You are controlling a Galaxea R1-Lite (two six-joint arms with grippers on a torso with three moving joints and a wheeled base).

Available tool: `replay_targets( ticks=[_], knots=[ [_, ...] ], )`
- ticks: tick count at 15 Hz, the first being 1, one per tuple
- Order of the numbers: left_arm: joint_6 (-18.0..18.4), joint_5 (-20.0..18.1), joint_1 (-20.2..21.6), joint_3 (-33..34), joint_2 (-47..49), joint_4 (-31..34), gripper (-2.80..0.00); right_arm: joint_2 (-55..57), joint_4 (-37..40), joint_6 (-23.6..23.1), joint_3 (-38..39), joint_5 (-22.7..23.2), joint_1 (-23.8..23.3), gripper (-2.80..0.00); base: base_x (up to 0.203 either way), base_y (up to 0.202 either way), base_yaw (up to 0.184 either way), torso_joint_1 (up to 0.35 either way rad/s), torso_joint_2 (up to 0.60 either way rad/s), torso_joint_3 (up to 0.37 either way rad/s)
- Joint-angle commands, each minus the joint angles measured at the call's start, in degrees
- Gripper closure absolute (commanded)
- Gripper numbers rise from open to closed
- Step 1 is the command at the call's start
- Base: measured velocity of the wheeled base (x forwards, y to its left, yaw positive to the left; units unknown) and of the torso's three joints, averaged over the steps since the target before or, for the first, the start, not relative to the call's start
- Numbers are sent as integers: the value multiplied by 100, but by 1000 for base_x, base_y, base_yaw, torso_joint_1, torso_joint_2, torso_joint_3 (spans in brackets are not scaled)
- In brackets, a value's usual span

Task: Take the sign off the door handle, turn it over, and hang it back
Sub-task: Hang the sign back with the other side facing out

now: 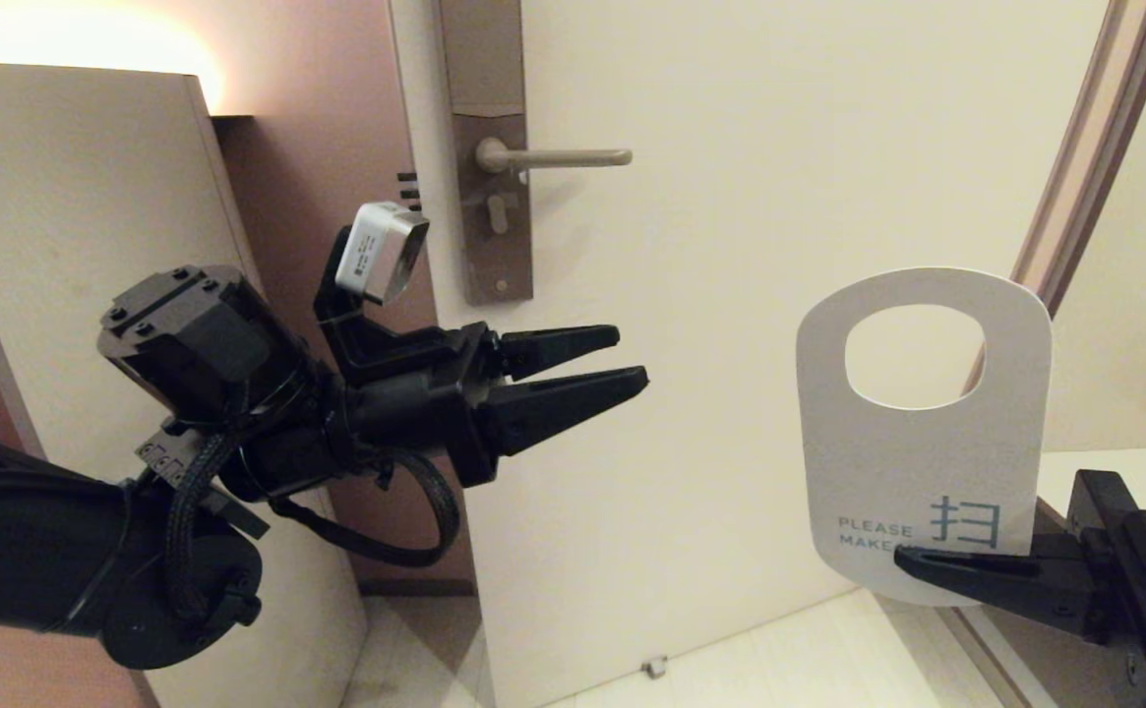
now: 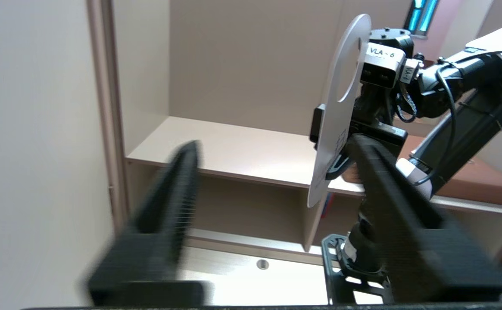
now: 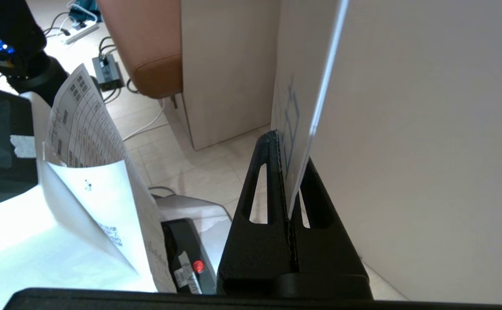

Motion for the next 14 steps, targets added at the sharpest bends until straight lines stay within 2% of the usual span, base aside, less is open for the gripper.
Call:
replay_targets(
  ticks=[1,5,6,8,10,13,14],
  knots=[
    [-30,-18,81,51,-106,-40,0,-11,-9,-8,22,23,2,0,0,0,0,0,0,0],
    [20,43,313,256,-455,-19,0,-37,-9,-17,31,23,-4,0,0,0,0,0,0,0],
    [151,108,475,355,-533,-13,0,-19,-9,-17,31,23,-7,0,0,0,0,0,0,0],
    [732,459,905,716,-751,108,0,-10,-9,-17,31,23,-7,0,0,0,0,0,0,0],
    [1401,1335,1341,1115,-1078,455,0,-10,-9,-17,31,14,-7,0,0,0,0,0,0,0],
    [2523,2993,1978,1747,-1355,742,0,-10,-9,-8,31,-164,-7,0,0,0,0,0,0,0],
    [2710,3467,2101,2002,-1459,743,0,-10,-9,-8,31,-217,-16,0,0,0,0,0,0,0]
  ],
)
